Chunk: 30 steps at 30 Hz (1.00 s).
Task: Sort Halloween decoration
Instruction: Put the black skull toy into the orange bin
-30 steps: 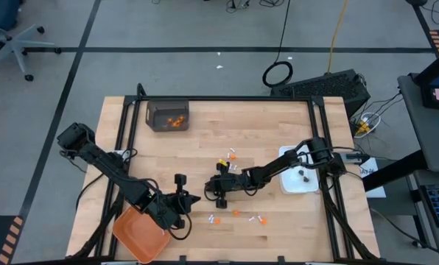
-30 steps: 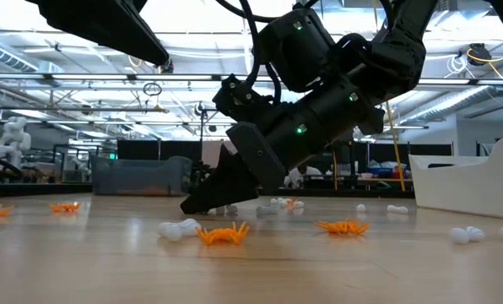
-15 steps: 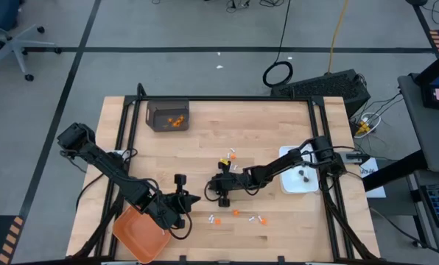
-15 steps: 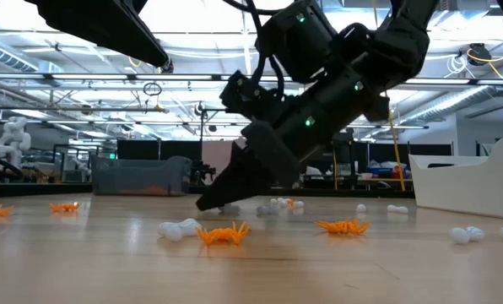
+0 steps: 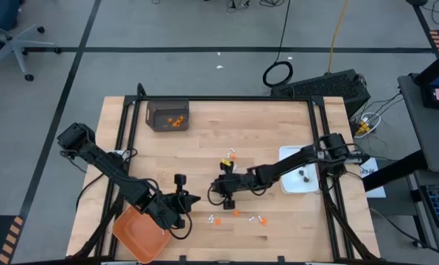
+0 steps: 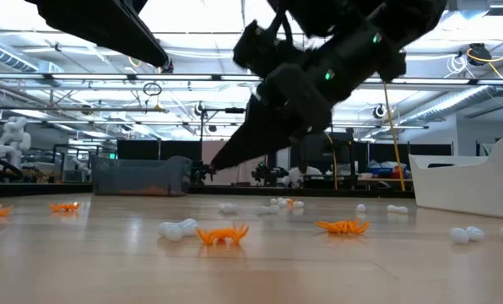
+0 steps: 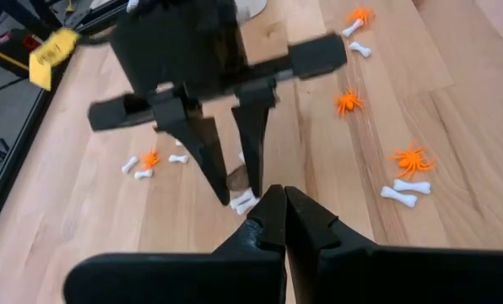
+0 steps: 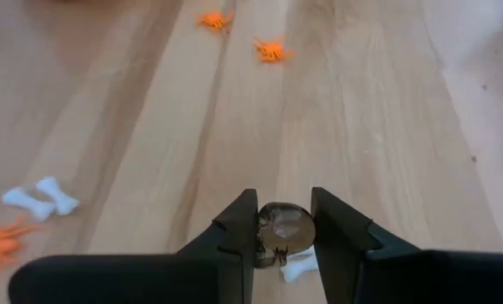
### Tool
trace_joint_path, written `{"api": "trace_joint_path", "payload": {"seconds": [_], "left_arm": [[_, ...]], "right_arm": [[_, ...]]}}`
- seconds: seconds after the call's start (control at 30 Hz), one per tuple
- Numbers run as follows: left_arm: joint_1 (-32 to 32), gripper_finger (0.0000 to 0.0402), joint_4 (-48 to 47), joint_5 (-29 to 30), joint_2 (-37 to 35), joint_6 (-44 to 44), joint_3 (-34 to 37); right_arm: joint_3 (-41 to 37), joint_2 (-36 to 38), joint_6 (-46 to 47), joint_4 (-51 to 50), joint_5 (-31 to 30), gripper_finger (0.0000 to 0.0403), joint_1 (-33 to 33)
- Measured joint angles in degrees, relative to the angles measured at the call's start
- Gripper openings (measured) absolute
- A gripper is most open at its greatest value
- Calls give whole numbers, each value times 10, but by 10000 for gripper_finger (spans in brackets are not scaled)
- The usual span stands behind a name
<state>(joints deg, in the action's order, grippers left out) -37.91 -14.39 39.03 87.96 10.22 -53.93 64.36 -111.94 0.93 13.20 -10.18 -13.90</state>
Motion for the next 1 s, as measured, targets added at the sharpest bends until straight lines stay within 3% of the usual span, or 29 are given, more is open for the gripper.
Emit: {"api": "trace_joint_path", "payload": {"seconds": [0.23, 0.47, 0.57, 0.77, 1.0], "left_arm": [[0, 0, -2, 0, 0, 13, 0], [0, 0, -1, 0, 0, 14, 0], [0, 0, 0, 0, 0, 14, 0], [0, 0, 3, 0, 0, 12, 0], [0, 0, 4, 0, 0, 12, 0]], "right_arm": [[0, 73, -33, -83, 143, 72, -11], [-67, 171, -44, -106, 163, 73, -30], [-140, 207, -30, -29, 163, 73, -34], [-298, 228, -1, 266, 162, 73, -43], [-363, 227, 27, 456, 162, 73, -42]]}}
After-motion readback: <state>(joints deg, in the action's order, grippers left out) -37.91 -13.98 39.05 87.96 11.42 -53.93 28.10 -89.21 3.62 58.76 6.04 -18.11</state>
